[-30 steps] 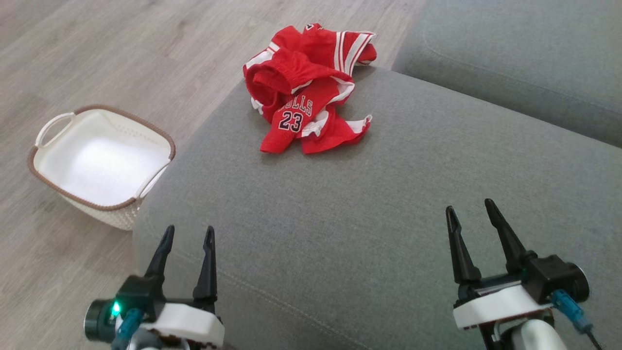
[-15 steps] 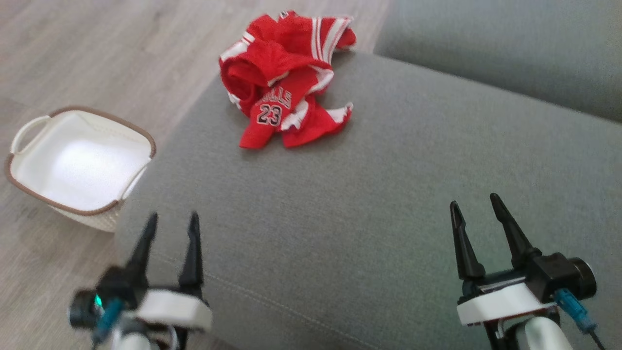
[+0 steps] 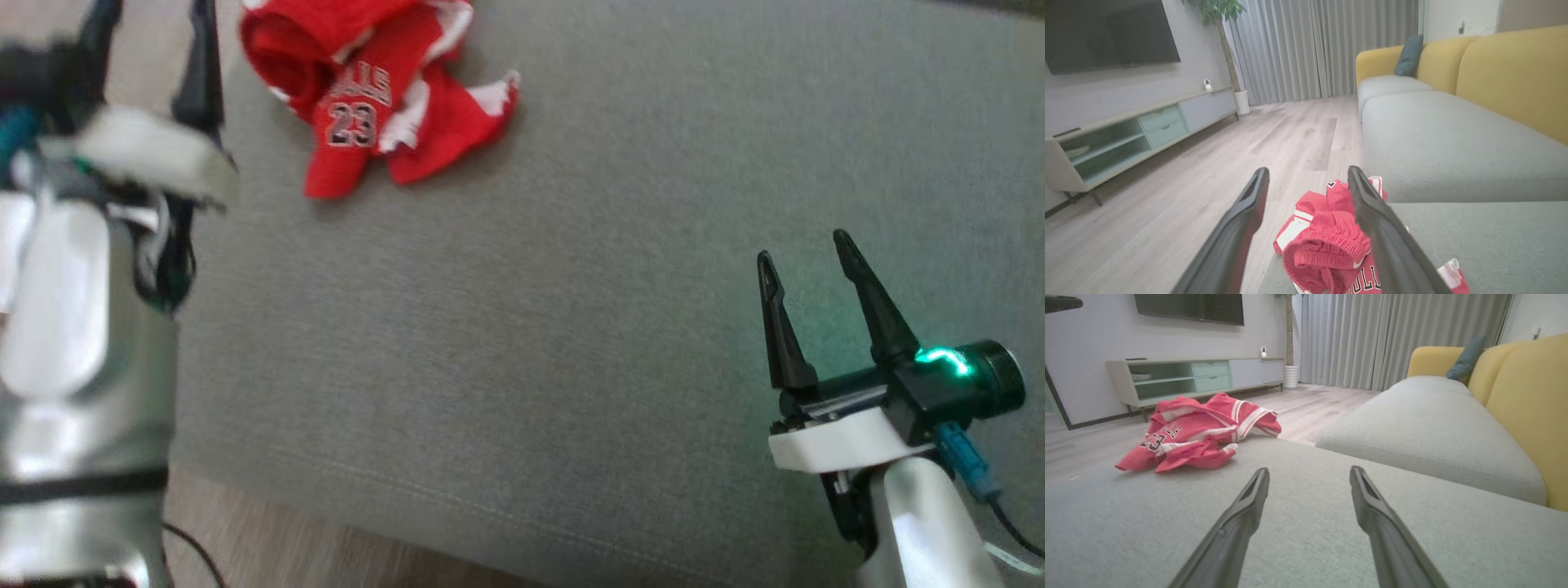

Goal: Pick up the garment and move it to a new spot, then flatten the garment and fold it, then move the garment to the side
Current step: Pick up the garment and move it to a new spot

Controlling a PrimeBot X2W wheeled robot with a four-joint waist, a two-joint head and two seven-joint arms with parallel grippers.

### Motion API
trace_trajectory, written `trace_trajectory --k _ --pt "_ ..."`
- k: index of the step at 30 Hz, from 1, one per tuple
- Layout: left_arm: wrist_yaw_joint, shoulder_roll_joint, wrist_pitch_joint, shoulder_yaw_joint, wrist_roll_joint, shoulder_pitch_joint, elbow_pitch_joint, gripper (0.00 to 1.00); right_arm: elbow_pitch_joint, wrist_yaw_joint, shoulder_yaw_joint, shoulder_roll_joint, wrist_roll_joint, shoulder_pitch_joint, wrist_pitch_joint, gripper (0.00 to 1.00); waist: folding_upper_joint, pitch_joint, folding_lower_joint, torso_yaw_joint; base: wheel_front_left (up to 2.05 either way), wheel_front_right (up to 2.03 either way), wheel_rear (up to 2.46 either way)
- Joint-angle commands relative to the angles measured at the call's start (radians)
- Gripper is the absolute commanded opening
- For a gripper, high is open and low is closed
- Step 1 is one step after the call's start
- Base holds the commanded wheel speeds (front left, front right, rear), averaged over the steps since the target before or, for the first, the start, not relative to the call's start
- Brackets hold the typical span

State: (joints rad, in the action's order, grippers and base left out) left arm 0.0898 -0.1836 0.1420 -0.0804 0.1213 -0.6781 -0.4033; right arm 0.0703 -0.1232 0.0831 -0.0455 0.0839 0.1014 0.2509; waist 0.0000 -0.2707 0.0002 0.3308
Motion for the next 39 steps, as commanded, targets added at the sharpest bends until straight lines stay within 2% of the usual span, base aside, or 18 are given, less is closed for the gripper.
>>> trace_trajectory --k 1,6,12,16,21,22,24,25,32,39 --pt "0.004 -0.049 -0.018 0.030 0.008 -0.064 -0.007 1.00 -0.038 -0.008 0.022 -0.005 0.013 0.028 0.011 1.00 0.0000 -0.084 -0.0002 -0.060 0.00 0.00 0.00" --pt "0.024 -0.069 -0.083 0.002 0.028 -0.215 -0.192 1.00 -0.058 -0.008 0.012 -0.005 0.044 0.047 0.011 1.00 0.0000 -0.166 -0.0002 -0.097 0.00 0.00 0.00" --pt "0.033 -0.078 -0.132 -0.029 0.050 -0.290 -0.356 1.00 -0.080 -0.008 0.000 -0.005 0.061 0.051 0.011 1.00 0.0000 -0.229 -0.0002 -0.117 0.00 0.00 0.00" --pt "0.024 -0.090 -0.125 -0.031 0.052 -0.320 -0.457 1.00 -0.090 -0.008 0.001 -0.005 0.065 0.057 0.011 1.00 0.0000 -0.259 -0.0002 -0.129 0.00 0.00 0.00" --pt "0.018 -0.094 -0.090 -0.034 0.052 -0.347 -0.513 1.00 -0.095 -0.008 0.001 -0.005 0.063 0.062 0.011 1.00 0.0000 -0.274 -0.0002 -0.136 0.00 0.00 0.00" --pt "0.017 -0.096 -0.083 -0.038 0.049 -0.354 -0.526 0.65 -0.095 -0.008 0.001 -0.005 0.063 0.063 0.011 1.00 0.0000 -0.275 -0.0002 -0.137 0.00 0.00 0.00" --pt "0.016 -0.099 -0.066 -0.045 0.045 -0.366 -0.549 0.05 -0.092 -0.008 -0.001 -0.005 0.062 0.066 0.011 1.00 0.0000 -0.276 -0.0002 -0.139 0.00 0.00 0.00" --pt "0.016 -0.102 -0.057 -0.050 0.040 -0.372 -0.559 0.00 -0.091 -0.008 -0.002 -0.005 0.060 0.068 0.011 1.00 0.0000 -0.274 -0.0002 -0.140 0.00 0.00 0.00" --pt "0.010 -0.128 0.029 -0.077 0.015 -0.418 -0.586 0.00 -0.078 -0.008 0.004 -0.005 0.024 0.077 0.011 1.00 0.0000 -0.216 -0.0002 -0.146 0.00 0.00 0.00" --pt "0.020 -0.150 0.049 -0.164 -0.053 -0.474 -0.539 0.00 -0.046 -0.008 0.005 -0.005 -0.036 0.063 0.011 1.00 0.0000 -0.082 -0.0002 -0.161 0.00 0.00 0.00"
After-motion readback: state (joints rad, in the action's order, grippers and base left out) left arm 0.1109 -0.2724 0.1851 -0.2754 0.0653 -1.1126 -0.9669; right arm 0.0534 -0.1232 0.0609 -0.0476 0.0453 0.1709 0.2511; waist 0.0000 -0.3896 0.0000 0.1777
